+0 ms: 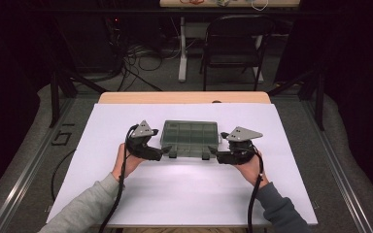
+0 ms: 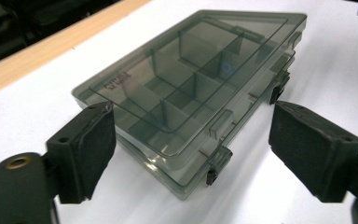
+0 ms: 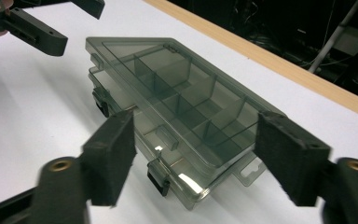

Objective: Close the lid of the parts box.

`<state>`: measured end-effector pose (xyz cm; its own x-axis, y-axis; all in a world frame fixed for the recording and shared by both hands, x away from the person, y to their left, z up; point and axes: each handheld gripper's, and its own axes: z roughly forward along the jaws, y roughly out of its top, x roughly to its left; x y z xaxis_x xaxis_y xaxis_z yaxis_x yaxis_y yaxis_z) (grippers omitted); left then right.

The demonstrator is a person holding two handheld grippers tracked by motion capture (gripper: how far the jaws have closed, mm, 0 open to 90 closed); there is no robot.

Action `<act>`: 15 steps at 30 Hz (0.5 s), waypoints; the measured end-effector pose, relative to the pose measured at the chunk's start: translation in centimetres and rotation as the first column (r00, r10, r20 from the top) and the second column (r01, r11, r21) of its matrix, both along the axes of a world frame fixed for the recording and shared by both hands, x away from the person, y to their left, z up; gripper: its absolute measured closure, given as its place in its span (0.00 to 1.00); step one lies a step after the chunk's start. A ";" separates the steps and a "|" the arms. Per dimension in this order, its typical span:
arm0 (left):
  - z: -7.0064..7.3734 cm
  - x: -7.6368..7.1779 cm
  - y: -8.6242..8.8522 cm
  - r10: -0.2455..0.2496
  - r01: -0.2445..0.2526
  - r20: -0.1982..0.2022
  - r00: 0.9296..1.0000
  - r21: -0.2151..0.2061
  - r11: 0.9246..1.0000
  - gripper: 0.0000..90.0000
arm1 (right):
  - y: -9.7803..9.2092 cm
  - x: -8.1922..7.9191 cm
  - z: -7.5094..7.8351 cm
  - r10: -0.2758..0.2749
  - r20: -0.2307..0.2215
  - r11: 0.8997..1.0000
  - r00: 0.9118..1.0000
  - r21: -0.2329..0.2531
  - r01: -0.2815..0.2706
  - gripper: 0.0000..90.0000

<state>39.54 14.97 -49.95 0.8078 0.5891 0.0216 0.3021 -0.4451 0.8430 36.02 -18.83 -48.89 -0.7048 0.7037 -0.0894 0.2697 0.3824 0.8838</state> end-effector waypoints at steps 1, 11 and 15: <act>0.2 -0.3 0.2 0.006 -0.006 0.012 1.000 0.001 1.000 0.14 | -0.1 -0.2 0.1 -0.003 0.009 1.000 1.000 0.006 0.003 0.28; 1.2 -3.4 1.9 0.045 -0.043 0.087 0.995 -0.017 0.999 0.00 | -1.5 -3.0 0.9 0.003 0.059 0.998 0.998 0.056 -0.006 0.16; 1.1 -4.4 2.4 0.049 -0.049 0.107 0.993 -0.009 0.999 0.00 | -1.8 -3.8 0.8 0.001 0.065 0.998 0.998 0.061 -0.005 0.12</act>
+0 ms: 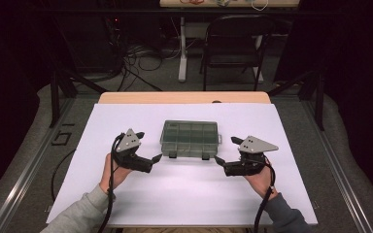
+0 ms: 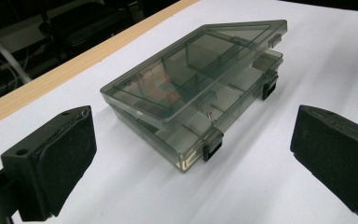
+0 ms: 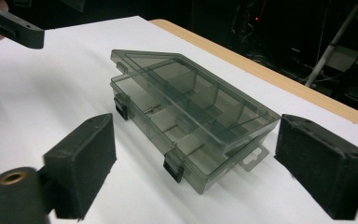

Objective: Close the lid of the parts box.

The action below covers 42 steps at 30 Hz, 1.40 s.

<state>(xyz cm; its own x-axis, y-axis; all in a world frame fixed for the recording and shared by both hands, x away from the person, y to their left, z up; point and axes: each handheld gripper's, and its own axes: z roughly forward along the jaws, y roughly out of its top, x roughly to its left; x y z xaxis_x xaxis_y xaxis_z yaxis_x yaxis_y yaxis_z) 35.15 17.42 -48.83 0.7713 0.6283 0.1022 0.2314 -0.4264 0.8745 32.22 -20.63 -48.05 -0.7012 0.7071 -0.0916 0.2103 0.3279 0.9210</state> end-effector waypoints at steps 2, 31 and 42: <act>0.0 -0.5 0.3 0.000 0.000 0.006 1.000 0.001 1.000 0.00 | -0.1 -0.5 0.0 -0.005 0.011 1.000 1.000 0.003 0.005 0.10; -2.1 -5.1 5.0 0.108 -0.107 0.066 0.992 -0.009 0.994 0.00 | -3.6 -5.7 -1.8 -0.186 0.098 0.982 0.978 0.024 0.185 0.01; -3.3 -6.4 6.7 0.148 -0.147 0.023 0.989 -0.024 0.989 0.00 | -3.6 -6.7 -2.9 -0.229 0.078 0.973 0.970 -0.012 0.231 0.01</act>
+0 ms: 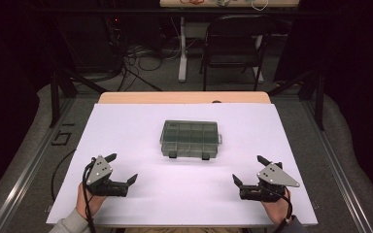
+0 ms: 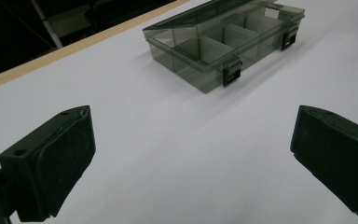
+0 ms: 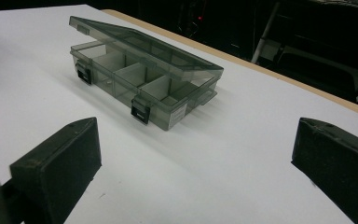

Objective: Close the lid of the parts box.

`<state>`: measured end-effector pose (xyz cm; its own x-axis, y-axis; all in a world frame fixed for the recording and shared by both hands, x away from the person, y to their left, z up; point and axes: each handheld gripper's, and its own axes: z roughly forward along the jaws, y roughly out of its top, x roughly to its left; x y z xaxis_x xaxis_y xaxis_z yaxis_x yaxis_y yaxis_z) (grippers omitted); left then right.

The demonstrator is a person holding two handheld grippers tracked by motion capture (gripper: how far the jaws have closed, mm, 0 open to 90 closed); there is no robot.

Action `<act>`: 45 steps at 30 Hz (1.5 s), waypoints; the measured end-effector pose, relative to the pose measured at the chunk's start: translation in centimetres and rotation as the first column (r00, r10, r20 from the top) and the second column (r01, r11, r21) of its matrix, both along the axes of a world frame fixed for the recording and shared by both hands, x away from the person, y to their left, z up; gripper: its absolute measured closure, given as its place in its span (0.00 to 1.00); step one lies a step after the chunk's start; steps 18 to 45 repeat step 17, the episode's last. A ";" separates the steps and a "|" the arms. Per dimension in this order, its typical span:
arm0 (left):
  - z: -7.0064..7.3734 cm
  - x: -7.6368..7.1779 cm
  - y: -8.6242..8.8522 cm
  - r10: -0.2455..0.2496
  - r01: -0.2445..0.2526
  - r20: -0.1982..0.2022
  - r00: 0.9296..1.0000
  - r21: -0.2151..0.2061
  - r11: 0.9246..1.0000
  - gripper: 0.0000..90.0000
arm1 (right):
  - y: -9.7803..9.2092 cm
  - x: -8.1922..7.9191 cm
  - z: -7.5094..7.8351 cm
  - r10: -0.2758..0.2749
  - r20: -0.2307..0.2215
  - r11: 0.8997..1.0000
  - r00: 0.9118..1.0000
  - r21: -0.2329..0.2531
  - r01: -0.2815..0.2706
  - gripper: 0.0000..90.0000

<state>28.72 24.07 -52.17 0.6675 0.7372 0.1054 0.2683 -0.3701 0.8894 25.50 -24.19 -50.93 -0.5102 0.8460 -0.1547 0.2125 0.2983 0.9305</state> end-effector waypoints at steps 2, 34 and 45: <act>0.0 -0.2 0.4 0.016 -0.016 -0.008 1.000 -0.013 1.000 0.00 | 0.1 -0.2 -0.1 -0.001 0.006 1.000 1.000 -0.006 0.001 0.00; -0.3 -0.3 0.5 0.014 -0.014 -0.020 1.000 -0.001 1.000 0.00 | 0.1 -0.8 -0.2 0.008 0.032 1.000 0.999 -0.017 -0.007 0.01; -0.3 -0.3 0.5 0.014 -0.014 -0.020 1.000 -0.001 1.000 0.00 | 0.1 -0.8 -0.2 0.008 0.032 1.000 0.999 -0.017 -0.007 0.01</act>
